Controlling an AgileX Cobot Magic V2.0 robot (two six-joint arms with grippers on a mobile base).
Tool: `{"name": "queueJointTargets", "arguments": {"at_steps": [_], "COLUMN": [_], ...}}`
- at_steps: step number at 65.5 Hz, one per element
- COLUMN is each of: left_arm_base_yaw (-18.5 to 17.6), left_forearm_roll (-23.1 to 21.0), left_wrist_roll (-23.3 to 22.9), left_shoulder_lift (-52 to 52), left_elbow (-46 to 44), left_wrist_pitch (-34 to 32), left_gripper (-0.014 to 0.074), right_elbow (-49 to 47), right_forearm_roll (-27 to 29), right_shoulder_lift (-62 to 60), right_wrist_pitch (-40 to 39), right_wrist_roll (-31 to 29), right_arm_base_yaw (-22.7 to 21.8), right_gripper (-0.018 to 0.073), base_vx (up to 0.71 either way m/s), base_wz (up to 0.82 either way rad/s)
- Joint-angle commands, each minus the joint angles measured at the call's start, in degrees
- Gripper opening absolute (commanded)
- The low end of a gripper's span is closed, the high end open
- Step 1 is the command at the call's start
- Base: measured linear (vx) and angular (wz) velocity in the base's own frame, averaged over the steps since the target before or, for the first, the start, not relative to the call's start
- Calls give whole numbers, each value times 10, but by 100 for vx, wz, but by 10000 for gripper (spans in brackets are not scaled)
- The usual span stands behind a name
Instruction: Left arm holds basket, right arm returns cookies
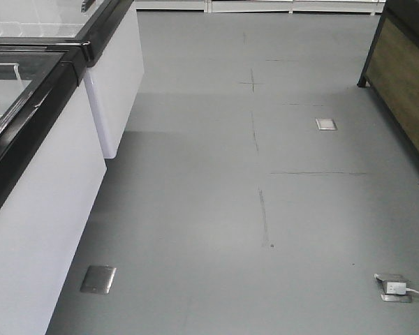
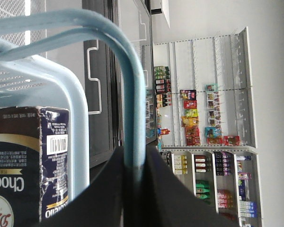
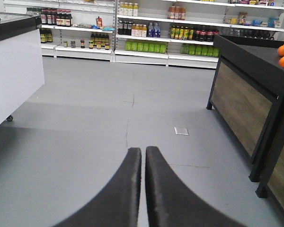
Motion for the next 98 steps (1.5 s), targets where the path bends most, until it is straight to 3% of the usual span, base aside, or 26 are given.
{"name": "queueJointTargets", "arguments": {"at_steps": [1,17,27,58,98], "left_arm_base_yaw": [-4,-4,-4,-4,-4], "left_forearm_roll": [-17,-17,-17,-17,-17], "left_wrist_roll": [11,4,-23,-20,-37], "left_shoulder_lift": [-19,-19,-19,-19,-19], "left_elbow": [-15,-15,-15,-86,-89], "left_wrist_pitch": [5,30,41,60,136], "left_gripper": [-6,-6,-6,-6,-6], "right_elbow": [10,10,10,10,10], "right_forearm_roll": [-2,-2,-2,-2,-2], "right_shoulder_lift": [-7,-7,-7,-7,-7], "right_wrist_pitch": [-43,-43,-43,-42,-42], "right_wrist_roll": [-3,-3,-3,-3,-3], "right_arm_base_yaw": [-4,-4,-4,-4,-4], "right_gripper": [-6,-6,-6,-6,-6], "base_vx": [0,0,0,0,0], "base_wz": [0,0,0,0,0]}}
